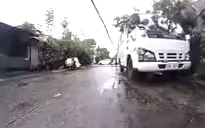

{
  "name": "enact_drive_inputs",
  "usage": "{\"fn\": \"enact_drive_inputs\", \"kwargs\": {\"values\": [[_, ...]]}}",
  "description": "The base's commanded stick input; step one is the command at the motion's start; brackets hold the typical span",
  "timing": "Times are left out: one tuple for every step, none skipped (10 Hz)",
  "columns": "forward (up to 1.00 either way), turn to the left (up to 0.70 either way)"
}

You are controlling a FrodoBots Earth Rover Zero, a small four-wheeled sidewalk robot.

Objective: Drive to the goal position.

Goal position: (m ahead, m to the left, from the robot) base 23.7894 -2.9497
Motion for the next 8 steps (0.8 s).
{"fn": "enact_drive_inputs", "kwargs": {"values": [[1.00, 0.00], [1.00, 0.00], [1.00, 0.00], [1.00, 0.00], [1.00, 0.00], [1.00, 0.00], [1.00, 0.00], [1.00, 0.00]]}}
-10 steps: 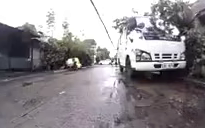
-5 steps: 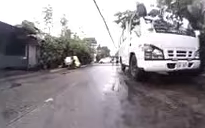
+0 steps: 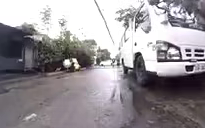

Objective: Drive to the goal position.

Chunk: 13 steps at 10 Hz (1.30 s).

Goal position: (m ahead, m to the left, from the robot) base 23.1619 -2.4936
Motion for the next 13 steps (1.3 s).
{"fn": "enact_drive_inputs", "kwargs": {"values": [[1.00, 0.00], [1.00, 0.00], [1.00, 0.00], [1.00, 0.00], [1.00, 0.00], [1.00, 0.24], [1.00, 0.00], [1.00, 0.00], [1.00, 0.00], [1.00, 0.00], [1.00, 0.00], [1.00, 0.00], [1.00, 0.00]]}}
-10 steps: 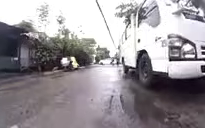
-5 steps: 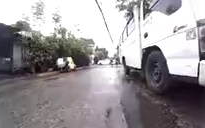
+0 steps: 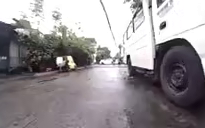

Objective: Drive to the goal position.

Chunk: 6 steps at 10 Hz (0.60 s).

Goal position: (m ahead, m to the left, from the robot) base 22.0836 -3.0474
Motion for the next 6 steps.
{"fn": "enact_drive_inputs", "kwargs": {"values": [[1.00, 0.00], [1.00, 0.00], [1.00, 0.00], [1.00, 0.00], [1.00, 0.00], [1.00, 0.00]]}}
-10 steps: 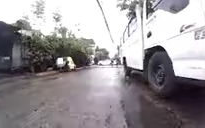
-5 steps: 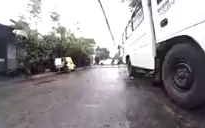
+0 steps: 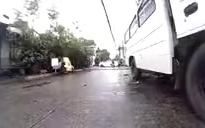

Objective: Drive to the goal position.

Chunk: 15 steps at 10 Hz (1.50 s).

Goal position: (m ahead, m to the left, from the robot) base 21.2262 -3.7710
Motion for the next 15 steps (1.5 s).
{"fn": "enact_drive_inputs", "kwargs": {"values": [[1.00, 0.00], [1.00, 0.00], [1.00, 0.00], [1.00, 0.00], [1.00, 0.00], [1.00, 0.00], [1.00, 0.00], [1.00, 0.00], [1.00, 0.00], [1.00, 0.00], [1.00, 0.00], [1.00, 0.00], [1.00, 0.00], [1.00, 0.00], [1.00, 0.00]]}}
